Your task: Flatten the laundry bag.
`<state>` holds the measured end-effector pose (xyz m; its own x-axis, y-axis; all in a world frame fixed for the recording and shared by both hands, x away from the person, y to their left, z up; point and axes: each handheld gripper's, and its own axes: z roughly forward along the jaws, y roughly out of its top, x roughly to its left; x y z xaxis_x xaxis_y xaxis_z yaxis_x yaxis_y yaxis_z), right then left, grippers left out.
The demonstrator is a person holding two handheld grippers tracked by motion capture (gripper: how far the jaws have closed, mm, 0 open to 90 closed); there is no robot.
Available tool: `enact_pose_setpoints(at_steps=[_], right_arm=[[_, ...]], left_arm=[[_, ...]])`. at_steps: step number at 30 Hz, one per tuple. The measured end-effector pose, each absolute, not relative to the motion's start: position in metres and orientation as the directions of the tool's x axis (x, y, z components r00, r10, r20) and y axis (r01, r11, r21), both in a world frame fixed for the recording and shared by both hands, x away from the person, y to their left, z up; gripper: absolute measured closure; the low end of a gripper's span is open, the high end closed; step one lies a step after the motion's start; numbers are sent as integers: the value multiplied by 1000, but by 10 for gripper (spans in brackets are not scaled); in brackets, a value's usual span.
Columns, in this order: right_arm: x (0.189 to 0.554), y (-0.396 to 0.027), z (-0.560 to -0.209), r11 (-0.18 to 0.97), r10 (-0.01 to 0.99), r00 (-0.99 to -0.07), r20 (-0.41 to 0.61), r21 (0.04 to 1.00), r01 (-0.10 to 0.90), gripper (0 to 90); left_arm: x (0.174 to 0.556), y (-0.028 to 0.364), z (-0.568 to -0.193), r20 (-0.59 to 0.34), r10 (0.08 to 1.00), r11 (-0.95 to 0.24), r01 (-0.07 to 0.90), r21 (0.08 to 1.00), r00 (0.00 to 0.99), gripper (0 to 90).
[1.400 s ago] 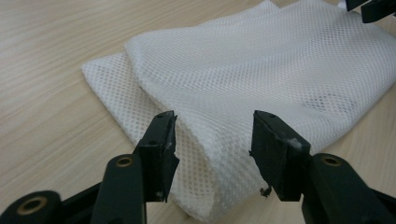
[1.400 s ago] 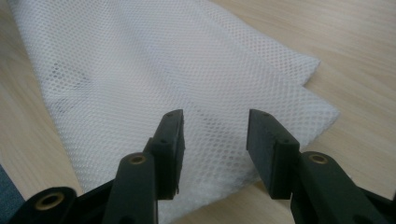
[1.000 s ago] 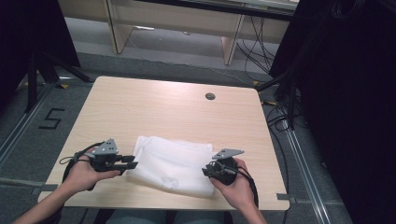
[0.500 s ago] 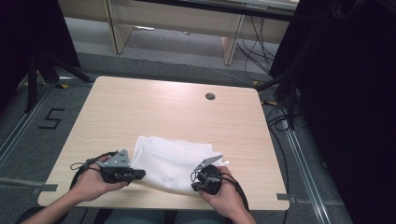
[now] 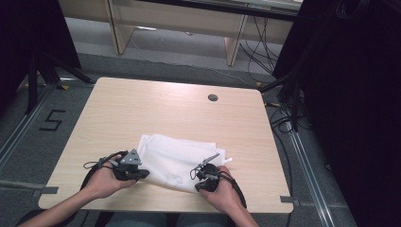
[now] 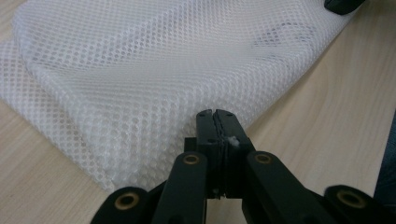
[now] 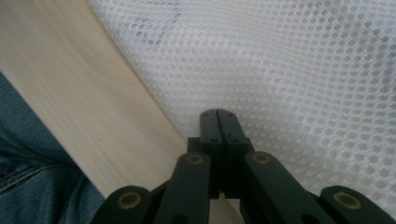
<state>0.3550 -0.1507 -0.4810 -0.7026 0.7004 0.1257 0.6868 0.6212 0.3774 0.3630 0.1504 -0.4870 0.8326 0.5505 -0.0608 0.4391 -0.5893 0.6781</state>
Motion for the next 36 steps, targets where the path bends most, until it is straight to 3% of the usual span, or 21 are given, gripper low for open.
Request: enact_pose_setpoints(at_steps=[23, 36], right_arm=[[404, -152, -483, 582, 743, -665, 77, 416, 699, 900], [422, -150, -482, 565, 763, -642, 74, 406, 718, 900]], left_arm=[[403, 154, -493, -99, 634, -513, 512, 689, 767, 867], [410, 158, -478, -102, 675, -397, 476, 785, 731, 835]])
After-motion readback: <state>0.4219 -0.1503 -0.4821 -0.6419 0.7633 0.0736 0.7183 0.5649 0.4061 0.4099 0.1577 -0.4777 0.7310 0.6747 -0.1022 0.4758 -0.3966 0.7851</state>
